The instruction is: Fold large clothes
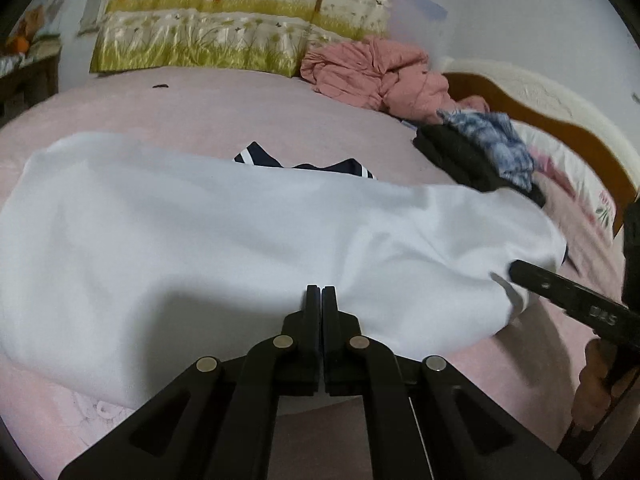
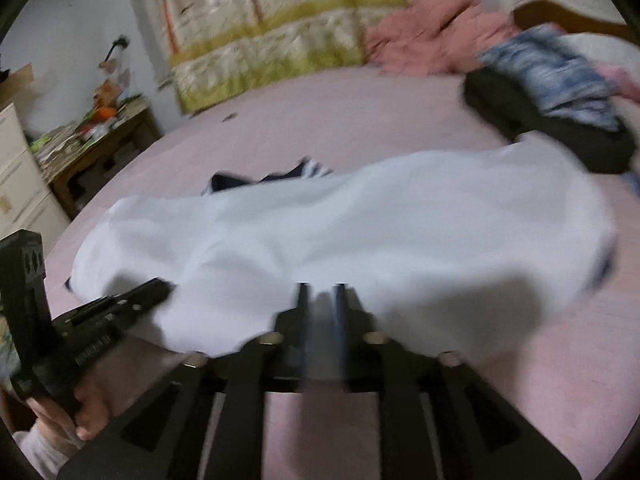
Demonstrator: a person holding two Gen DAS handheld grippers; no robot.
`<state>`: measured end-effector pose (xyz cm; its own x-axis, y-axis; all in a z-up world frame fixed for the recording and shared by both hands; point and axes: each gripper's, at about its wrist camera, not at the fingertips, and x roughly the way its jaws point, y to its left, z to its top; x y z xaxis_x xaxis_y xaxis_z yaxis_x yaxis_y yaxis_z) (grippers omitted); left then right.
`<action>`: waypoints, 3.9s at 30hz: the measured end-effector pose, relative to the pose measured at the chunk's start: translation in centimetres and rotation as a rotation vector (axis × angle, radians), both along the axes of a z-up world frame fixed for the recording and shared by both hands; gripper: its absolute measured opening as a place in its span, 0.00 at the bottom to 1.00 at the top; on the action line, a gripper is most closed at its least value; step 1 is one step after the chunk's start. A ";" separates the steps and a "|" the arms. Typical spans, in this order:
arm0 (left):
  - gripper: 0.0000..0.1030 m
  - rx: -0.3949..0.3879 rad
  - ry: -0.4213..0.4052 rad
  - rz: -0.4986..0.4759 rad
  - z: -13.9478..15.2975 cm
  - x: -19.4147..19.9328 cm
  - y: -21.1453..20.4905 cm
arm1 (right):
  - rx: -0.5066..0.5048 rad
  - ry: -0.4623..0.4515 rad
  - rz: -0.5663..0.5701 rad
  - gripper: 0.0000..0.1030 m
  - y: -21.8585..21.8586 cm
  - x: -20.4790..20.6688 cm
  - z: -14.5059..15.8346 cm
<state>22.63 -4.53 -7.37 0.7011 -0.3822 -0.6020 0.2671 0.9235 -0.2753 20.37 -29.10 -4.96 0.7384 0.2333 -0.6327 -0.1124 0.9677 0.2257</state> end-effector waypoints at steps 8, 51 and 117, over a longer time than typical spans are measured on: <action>0.02 0.008 -0.025 0.006 -0.1 -0.3 -0.3 | 0.101 -0.079 -0.265 0.77 -6.5 -2.7 1.5; 0.37 0.018 -0.206 0.147 3.0 -2.3 3.1 | -0.213 -0.212 -0.069 0.25 5.6 1.5 2.1; 0.93 -0.180 0.167 0.349 -1.7 -1.0 13.7 | -0.436 -0.190 0.081 0.75 10.4 0.7 -0.3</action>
<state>21.60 9.21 -9.02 0.7054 -0.2487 -0.6638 -0.1152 0.8838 -0.4535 21.03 -18.70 -5.23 0.8406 0.0380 -0.5403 -0.1913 0.9540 -0.2307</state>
